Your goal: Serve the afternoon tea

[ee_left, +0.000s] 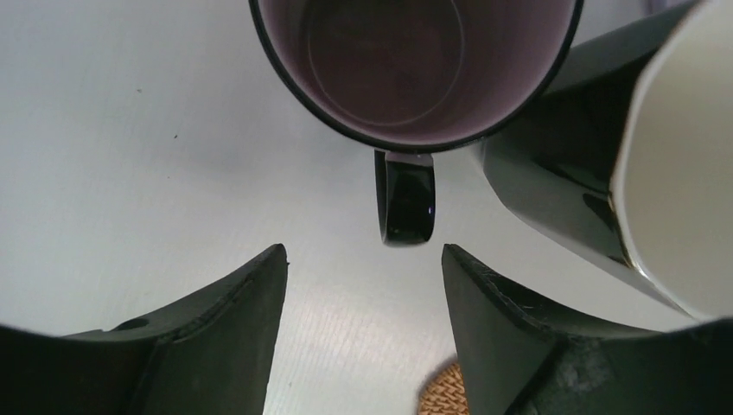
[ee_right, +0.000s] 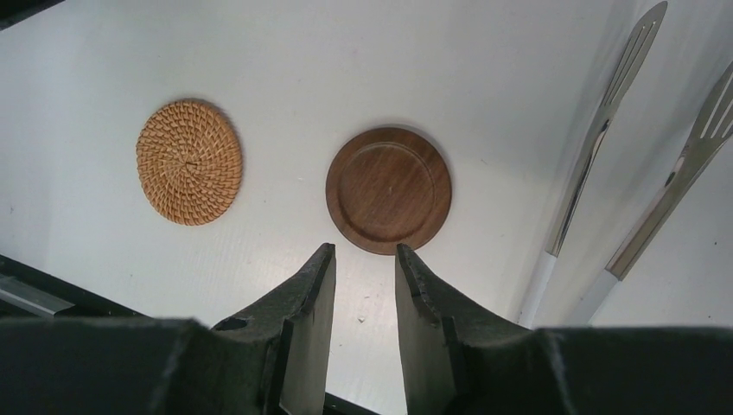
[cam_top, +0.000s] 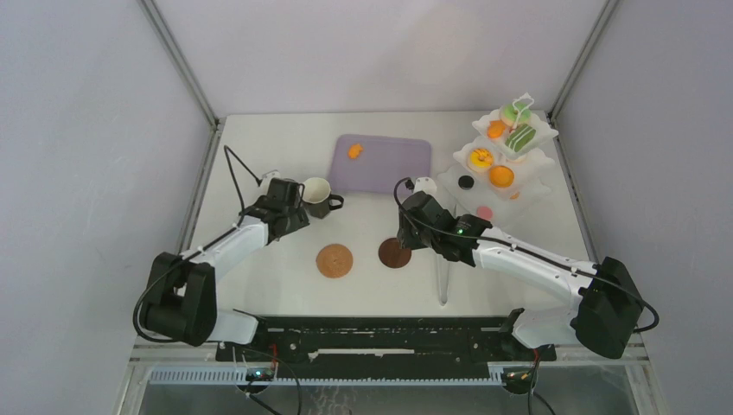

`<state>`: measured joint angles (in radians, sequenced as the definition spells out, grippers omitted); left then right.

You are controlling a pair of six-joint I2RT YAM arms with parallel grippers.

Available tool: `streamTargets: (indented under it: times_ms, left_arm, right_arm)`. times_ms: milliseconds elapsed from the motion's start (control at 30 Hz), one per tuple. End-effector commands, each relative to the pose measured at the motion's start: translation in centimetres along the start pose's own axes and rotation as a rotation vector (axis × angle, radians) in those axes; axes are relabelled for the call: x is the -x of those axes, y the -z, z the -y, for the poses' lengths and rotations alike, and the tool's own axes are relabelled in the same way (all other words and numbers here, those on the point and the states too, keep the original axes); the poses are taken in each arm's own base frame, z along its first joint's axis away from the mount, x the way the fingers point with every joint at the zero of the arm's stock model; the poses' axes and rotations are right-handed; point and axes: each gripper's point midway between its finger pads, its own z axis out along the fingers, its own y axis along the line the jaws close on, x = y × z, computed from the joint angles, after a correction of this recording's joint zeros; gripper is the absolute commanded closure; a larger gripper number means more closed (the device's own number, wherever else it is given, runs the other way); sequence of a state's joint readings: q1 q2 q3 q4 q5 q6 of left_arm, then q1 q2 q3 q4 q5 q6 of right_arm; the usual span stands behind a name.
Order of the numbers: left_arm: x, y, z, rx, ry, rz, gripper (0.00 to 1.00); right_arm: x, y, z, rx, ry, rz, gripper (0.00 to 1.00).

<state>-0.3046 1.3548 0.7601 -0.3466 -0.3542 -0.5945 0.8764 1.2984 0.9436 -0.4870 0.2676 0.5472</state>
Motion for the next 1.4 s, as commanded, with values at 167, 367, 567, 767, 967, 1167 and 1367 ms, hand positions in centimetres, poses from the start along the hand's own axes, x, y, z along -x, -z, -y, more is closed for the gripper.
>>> streamTargets:
  times_ms: [167, 367, 567, 767, 967, 1167, 1367]
  left_arm:
    - [4.4, -1.6, 1.8, -0.025, 0.032, 0.096, 0.45]
    - [5.4, -2.6, 2.5, -0.019, 0.015, 0.085, 0.54]
    - [5.9, -2.8, 2.5, -0.022, 0.008, 0.076, 0.71]
    - [6.4, -1.9, 3.3, -0.062, 0.039, 0.072, 0.98]
    - [6.5, 1.6, 0.4, -0.008, 0.0, 0.113, 1.0]
    - [4.8, 7.2, -0.9, -0.086, -0.034, 0.163, 1.0]
    - [0.4, 10.9, 1.0, -0.293, -0.042, 0.137, 1.0]
  right_arm:
    - [1.9, 0.6, -0.9, 0.029, -0.016, 0.056, 0.53]
    - [1.9, 0.4, -1.3, 0.045, -0.013, 0.054, 0.44]
    - [2.0, 0.1, -2.6, 0.139, 0.003, 0.021, 0.38]
    - [2.3, -0.5, -3.7, 0.221, 0.065, 0.0, 0.32]
    - [4.1, -1.2, -5.0, 0.228, 0.11, 0.0, 0.32]
    - [4.9, -1.8, -4.7, 0.206, 0.076, 0.016, 0.32]
    - [5.3, -2.2, -3.5, 0.172, 0.048, 0.016, 0.32]
